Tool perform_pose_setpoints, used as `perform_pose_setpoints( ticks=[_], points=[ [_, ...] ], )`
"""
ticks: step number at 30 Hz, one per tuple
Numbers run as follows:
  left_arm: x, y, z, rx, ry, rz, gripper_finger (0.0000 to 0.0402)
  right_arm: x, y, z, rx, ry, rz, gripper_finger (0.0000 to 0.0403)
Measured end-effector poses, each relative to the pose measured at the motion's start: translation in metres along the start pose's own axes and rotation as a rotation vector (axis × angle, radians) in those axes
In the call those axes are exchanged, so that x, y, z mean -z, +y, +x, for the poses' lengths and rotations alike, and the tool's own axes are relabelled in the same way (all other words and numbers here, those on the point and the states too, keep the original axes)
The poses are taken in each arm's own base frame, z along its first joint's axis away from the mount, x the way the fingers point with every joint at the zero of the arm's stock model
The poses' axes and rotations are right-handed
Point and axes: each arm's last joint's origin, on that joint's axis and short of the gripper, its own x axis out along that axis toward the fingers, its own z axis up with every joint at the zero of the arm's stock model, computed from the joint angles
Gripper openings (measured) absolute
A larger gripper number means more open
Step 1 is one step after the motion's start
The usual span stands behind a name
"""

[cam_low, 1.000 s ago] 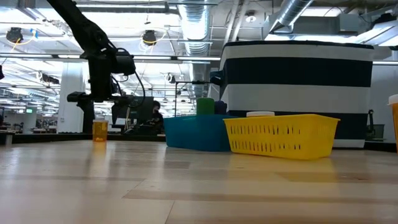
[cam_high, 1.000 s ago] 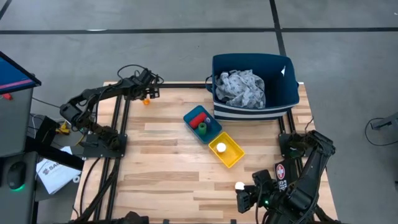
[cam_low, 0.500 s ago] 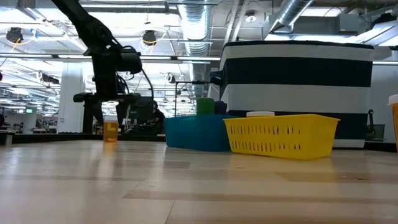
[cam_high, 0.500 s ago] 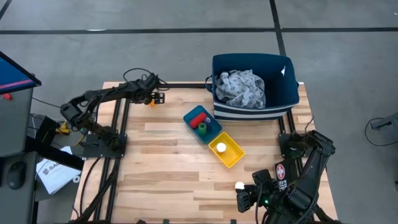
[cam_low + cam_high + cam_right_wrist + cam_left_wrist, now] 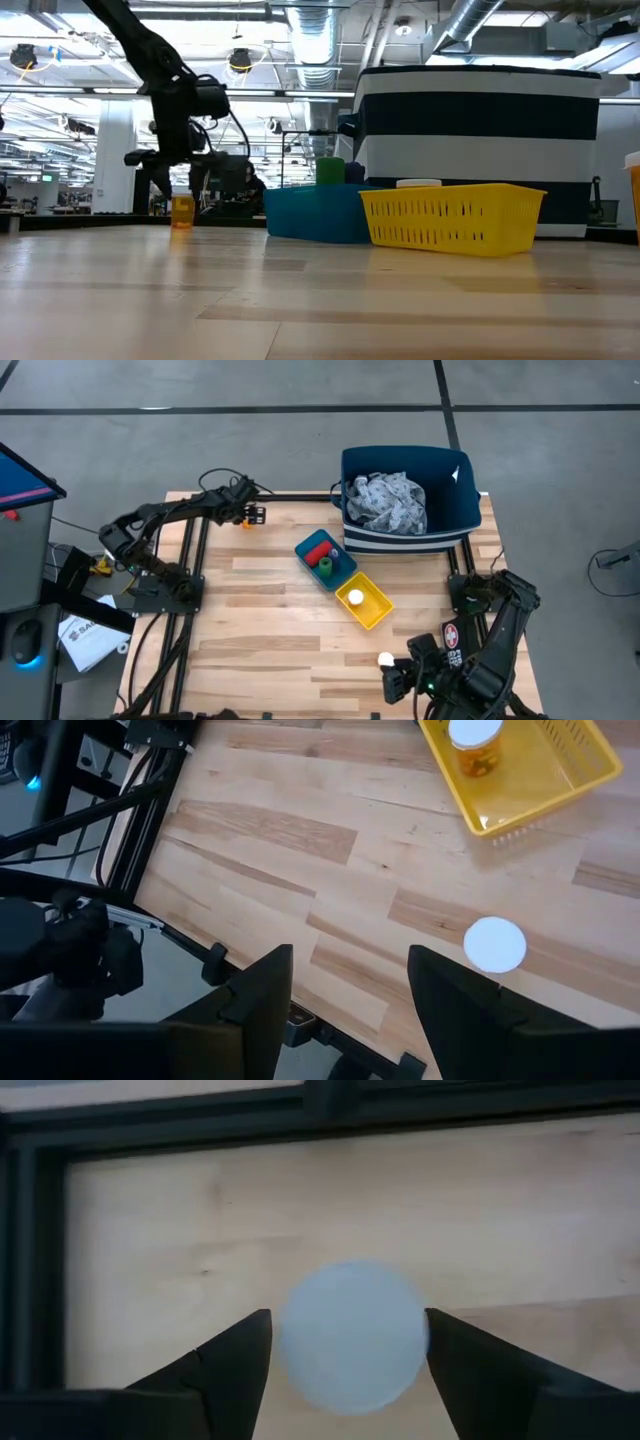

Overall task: Pick & Place Medicine items
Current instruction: Put the top orange pill bottle into the yellow bin

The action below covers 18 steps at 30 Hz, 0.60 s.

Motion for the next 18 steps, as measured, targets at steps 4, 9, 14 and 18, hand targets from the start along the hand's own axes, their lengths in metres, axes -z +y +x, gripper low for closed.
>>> perform_pose_setpoints(
  ticks=[4, 9, 14, 18],
  points=[
    [0.000, -0.005, 0.005, 0.053, 0.016, 0.044, 0.0248, 0.000, 0.000, 0.000, 0.000, 0.000, 0.000, 0.0196],
    [0.005, -0.014, 0.005, 0.108, 0.033, 0.158, 0.0237, 0.000, 0.000, 0.000, -0.002, -0.003, -0.001, 0.0196],
    [0.020, -0.029, -0.003, 0.167, 0.076, 0.263, 0.0224, 0.000, 0.000, 0.000, -0.002, -0.003, -0.004, 0.0196],
    [0.039, -0.048, -0.014, 0.209, 0.086, 0.349, 0.0215, 0.000, 0.000, 0.000, -0.002, -0.003, -0.009, 0.0196]
  ],
)
